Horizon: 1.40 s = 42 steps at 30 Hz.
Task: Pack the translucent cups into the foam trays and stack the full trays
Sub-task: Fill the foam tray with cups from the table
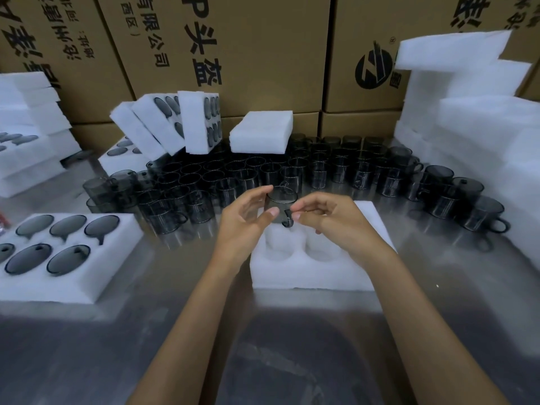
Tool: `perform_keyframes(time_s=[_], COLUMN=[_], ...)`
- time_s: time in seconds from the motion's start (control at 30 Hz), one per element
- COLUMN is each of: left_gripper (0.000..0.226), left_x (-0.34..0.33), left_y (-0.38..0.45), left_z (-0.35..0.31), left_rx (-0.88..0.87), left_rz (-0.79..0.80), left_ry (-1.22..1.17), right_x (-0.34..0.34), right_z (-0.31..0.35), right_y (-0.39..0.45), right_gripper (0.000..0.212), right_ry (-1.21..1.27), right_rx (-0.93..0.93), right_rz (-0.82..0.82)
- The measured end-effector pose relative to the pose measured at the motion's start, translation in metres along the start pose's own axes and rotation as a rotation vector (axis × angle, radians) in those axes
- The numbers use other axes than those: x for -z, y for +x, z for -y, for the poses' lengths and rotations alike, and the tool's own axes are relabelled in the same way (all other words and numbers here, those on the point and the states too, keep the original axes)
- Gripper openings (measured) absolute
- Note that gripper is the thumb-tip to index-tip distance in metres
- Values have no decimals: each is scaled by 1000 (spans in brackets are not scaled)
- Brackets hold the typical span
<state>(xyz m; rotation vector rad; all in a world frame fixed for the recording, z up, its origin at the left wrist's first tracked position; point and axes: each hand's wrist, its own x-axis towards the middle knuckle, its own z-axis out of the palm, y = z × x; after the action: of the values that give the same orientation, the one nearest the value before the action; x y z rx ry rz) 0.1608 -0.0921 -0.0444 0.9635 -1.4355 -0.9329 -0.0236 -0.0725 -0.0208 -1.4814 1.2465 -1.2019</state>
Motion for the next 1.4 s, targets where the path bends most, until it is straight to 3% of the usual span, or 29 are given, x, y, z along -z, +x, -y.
perform_keyframes(time_s=[0.23,0.37,0.43,0.57,0.8,0.97,1.1,1.17,1.27,1.33,1.4], left_gripper=[30,22,21,29,27,27,30,37,50,57,51], left_x=[2,3,2,1,6,7,10,18,43,60,69], left_y=[-1,-2,-3,-6,-1,-2,-2,1,7,9,10], left_z=[8,10,8,9,12,11,9,10,17,26,32], left_rx=[-31,1,-11,35,167,206,126,54,-31,-14,47], left_rz=[-30,-52,-61,-100,-68,-42,-41,-145,-308,-324,-305], left_ry=[94,122,113,168,286,269,303,441,917,1201,1276], right_x=[-1,-5,-6,-7,-11,-10,-9,-9,-9,-9,-10], right_z=[-2,0,0,-9,-11,-13,-14,-16,-17,-16,-14], right_y=[0,-2,-5,-6,-4,-1,0,0,2,2,0], right_gripper=[11,20,29,37,40,37,46,58,56,52,50], right_ry=[-23,-299,-433,-714,-861,-836,-739,-788,-841,-823,-817], right_rx=[-23,276,362,271,196,167,93,35,-34,-17,11], right_rz=[-11,-220,-209,-36,-22,-34,4,2,5,3,-4])
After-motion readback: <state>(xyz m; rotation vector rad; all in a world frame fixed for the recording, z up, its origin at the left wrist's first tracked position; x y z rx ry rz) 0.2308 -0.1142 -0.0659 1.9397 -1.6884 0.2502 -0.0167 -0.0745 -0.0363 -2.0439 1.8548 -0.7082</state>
